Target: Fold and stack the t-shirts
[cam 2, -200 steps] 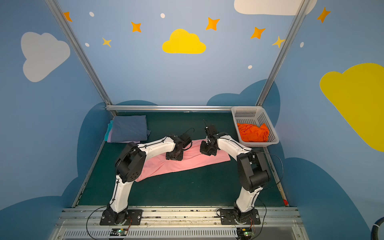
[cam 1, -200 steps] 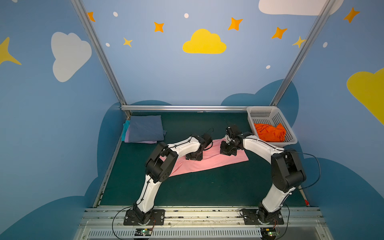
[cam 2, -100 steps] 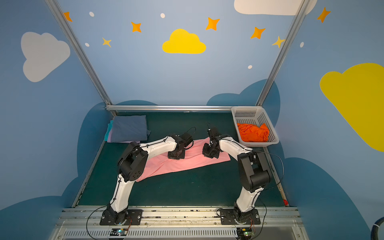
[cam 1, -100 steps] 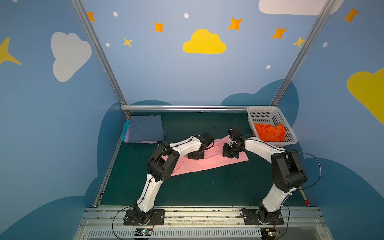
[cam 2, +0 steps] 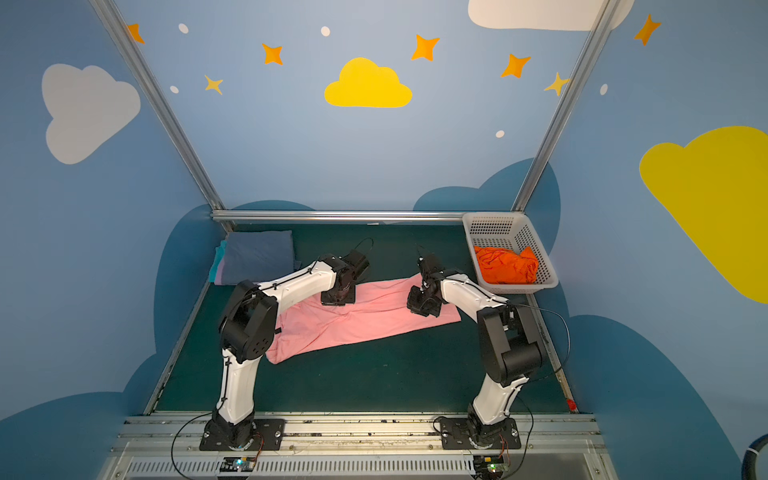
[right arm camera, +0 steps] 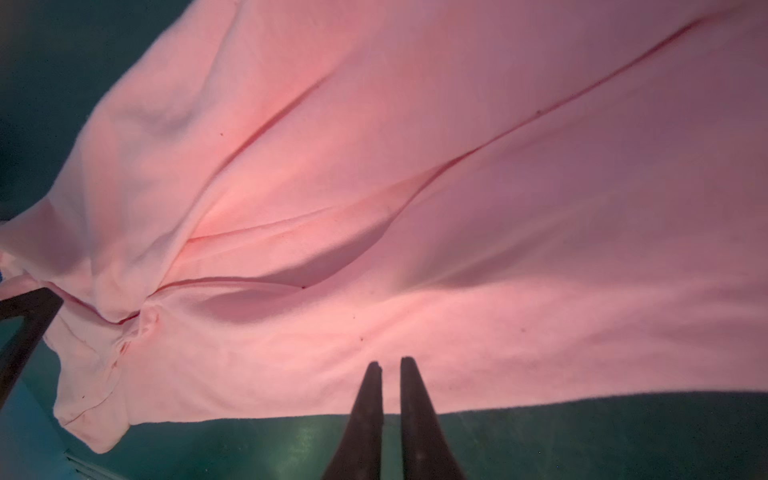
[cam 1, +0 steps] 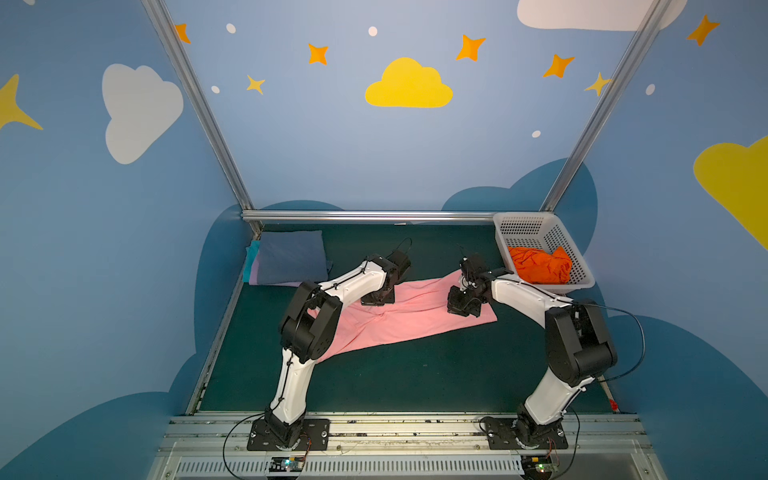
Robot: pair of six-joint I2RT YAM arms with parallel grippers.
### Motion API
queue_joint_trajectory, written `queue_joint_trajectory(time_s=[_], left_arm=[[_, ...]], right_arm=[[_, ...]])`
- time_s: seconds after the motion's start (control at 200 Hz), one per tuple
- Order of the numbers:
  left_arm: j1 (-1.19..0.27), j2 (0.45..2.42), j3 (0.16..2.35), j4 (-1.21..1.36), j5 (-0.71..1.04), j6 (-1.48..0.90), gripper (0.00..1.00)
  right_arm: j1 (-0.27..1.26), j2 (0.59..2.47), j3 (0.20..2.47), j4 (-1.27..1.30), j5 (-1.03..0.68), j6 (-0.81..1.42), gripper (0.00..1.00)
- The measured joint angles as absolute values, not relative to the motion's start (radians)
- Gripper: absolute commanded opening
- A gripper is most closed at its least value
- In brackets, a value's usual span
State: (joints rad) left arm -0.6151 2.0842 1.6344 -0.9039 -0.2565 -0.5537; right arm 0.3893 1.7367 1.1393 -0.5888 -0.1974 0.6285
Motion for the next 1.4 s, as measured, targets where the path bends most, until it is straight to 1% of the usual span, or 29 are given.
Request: queue_joint_trajectory(time_s=[0.065,0.115,0.165,0.31,0.401,0.501,0.621,0.731,0.891,1.096,1.272,1.347,1.402], left_arm=[[-0.614,2.084,1.634,-0.905,-0.256,-0.554,0.04],[-0.614,2.084,1.634,-0.909,-0.256,-0.553,0.11],[-0.615,2.084,1.634,-0.913,-0.256,-0.554,0.12],[-0.621,2.067,1.614,-0.925,-0.255,-0.562,0.04],[-0.633,1.996,1.542,-0.925,-0.258,-0.579,0.04],[-0.667,1.885,1.453,-0.936,-0.264,-0.606,0.04],[-0.698,1.763,1.338,-0.932,-0.258,-0.649,0.04],[-0.694,1.708,1.223,-0.924,-0.249,-0.688,0.04],[-0.687,1.738,1.140,-0.895,-0.230,-0.728,0.04],[-0.646,1.836,1.135,-0.818,-0.218,-0.736,0.07],[-0.571,1.899,1.231,-0.812,-0.263,-0.713,0.14],[-0.546,1.937,1.318,-0.815,-0.286,-0.694,0.19],[-0.536,1.968,1.401,-0.815,-0.295,-0.675,0.20]], right_arm=[[0.389,1.737,1.139,-0.590,-0.195,0.630,0.12],[0.389,1.737,1.139,-0.591,-0.194,0.631,0.12],[0.389,1.739,1.140,-0.593,-0.191,0.632,0.12],[0.397,1.751,1.148,-0.607,-0.178,0.624,0.12],[0.420,1.769,1.170,-0.611,-0.174,0.609,0.09],[0.477,1.796,1.203,-0.608,-0.177,0.589,0.00],[0.543,1.827,1.229,-0.591,-0.210,0.575,0.00],[0.579,1.858,1.251,-0.580,-0.241,0.575,0.00],[0.582,1.876,1.267,-0.576,-0.257,0.575,0.00],[0.581,1.876,1.271,-0.580,-0.255,0.575,0.00],[0.579,1.876,1.271,-0.582,-0.252,0.575,0.00],[0.579,1.876,1.271,-0.582,-0.252,0.575,0.00],[0.578,1.876,1.271,-0.582,-0.252,0.576,0.00]])
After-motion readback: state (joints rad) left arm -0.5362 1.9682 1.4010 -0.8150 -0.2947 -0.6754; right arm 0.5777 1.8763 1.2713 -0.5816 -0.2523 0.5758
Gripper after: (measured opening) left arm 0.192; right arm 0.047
